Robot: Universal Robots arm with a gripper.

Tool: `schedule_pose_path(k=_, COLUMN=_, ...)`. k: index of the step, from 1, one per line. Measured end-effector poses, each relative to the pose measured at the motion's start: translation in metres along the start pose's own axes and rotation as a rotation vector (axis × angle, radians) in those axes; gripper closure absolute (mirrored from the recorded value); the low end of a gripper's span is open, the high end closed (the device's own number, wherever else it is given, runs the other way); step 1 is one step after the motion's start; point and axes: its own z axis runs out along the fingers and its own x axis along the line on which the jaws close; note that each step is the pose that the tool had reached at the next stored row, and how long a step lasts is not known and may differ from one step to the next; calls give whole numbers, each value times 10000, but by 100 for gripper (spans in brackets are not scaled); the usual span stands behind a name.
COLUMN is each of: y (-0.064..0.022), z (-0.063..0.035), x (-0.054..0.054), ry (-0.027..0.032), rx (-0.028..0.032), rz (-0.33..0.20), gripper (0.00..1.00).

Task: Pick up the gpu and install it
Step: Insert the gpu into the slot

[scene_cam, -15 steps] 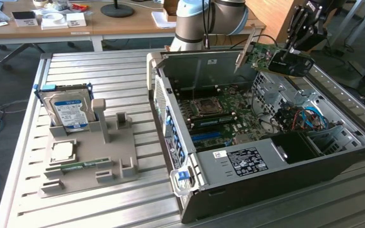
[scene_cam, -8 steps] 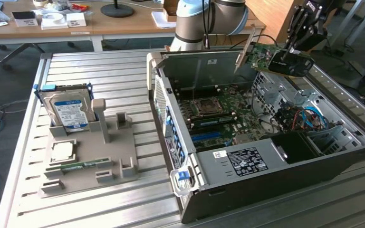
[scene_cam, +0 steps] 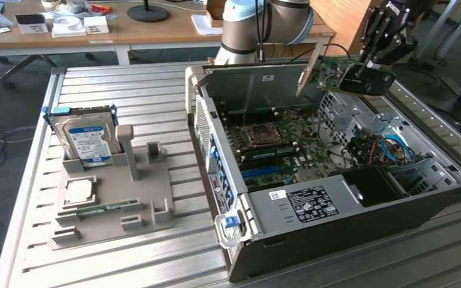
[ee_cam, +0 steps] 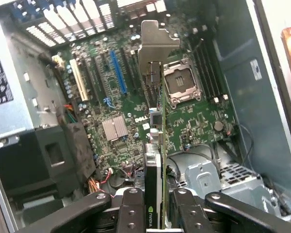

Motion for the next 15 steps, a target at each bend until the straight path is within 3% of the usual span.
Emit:
schedule_pose_path(k=12, y=0, z=7, x=0, ry=112, rx=-42, rz=-2180, gripper=73)
schedule_pose_path(k=15, y=0, z=8, x=0, ry=129, rx=-48, rz=-2499, gripper=73)
